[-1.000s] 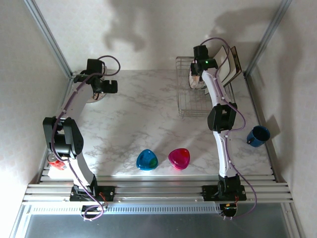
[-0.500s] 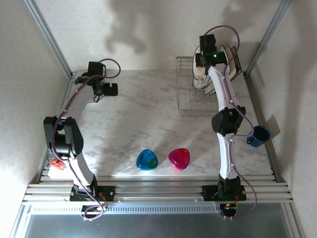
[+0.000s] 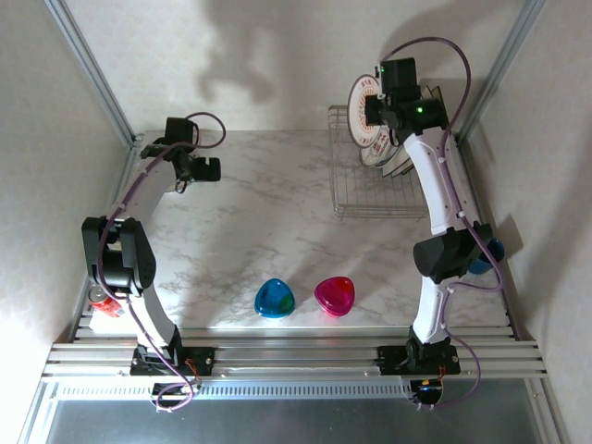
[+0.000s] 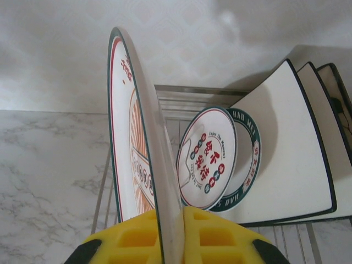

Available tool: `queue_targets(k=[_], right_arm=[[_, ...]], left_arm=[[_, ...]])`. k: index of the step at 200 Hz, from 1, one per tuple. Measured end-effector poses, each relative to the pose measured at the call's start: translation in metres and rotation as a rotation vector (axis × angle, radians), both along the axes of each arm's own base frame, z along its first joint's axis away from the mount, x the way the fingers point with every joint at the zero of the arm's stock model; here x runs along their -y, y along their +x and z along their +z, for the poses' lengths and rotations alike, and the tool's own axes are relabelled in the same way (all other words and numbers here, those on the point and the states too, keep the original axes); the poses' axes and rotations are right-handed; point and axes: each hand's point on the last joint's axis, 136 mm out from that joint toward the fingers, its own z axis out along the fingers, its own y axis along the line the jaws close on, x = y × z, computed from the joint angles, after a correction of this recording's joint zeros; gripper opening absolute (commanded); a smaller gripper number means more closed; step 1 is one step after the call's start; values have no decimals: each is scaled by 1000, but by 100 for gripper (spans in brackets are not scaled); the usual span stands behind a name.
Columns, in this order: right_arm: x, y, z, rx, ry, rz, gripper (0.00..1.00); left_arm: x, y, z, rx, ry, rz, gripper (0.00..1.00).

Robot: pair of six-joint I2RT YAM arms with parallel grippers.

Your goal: Unload the plates from the dish rack

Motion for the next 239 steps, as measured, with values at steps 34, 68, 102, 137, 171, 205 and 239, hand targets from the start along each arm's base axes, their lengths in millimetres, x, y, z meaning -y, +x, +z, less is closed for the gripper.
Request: queue_targets(k=[34, 68, 102, 137, 171, 205, 239], right_arm=[[-8, -10, -22, -57, 37, 39, 0], [-28, -29, -44, -120, 223, 143, 0], [-44, -38, -62, -142, 530, 249, 0], [-63, -36, -91, -186, 821, 335, 0], [-83, -41, -112, -235, 1003, 403, 0], [-89, -41, -110, -235, 1076, 439, 0], [-92, -40, -99, -205, 1099, 473, 0]], left_arm=[[0, 0, 0, 2, 0, 0, 99], [0, 1, 0, 7, -2, -1, 100], [2, 3, 1, 13, -8, -5, 100], [5, 4, 2, 21, -23, -15, 100], [8, 6, 3, 30, -37, -24, 100], [11, 6, 3, 29, -51, -35, 100], [23, 9, 6, 44, -111, -65, 99]])
